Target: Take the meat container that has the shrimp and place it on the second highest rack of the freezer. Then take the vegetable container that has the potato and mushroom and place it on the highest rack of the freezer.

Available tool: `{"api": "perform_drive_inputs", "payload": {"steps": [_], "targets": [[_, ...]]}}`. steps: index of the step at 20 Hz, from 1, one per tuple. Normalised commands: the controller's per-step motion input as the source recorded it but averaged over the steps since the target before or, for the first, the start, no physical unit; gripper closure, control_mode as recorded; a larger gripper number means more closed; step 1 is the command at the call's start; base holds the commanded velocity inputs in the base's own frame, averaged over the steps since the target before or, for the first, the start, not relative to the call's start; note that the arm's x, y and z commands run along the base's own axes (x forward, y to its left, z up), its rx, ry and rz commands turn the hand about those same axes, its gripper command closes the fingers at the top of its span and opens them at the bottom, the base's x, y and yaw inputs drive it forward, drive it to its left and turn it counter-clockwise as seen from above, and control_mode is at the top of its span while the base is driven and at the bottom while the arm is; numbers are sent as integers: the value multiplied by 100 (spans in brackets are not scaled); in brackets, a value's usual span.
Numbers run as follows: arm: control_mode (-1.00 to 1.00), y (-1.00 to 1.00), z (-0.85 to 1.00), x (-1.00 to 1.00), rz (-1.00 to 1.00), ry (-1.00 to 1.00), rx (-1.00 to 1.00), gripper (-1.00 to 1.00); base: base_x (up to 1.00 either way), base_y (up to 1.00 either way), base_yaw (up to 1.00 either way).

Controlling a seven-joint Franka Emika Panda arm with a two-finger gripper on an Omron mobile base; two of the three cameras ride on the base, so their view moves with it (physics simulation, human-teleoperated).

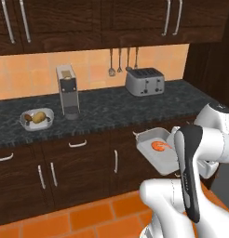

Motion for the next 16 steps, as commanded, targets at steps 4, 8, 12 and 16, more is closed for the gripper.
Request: {"api": "perform_drive_inputs", "payload": {"steps": [4, 8, 12, 16], "targets": [[100, 0, 0, 0, 0, 0, 0, 100, -67, 18, -14], [100, 0, 0, 0, 0, 0, 0, 100, -39, 11, -28], [100, 0, 0, 0, 0, 0, 0, 100, -27, 9, -45], [100, 0, 0, 0, 0, 0, 0, 100, -20, 0, -50]]}}
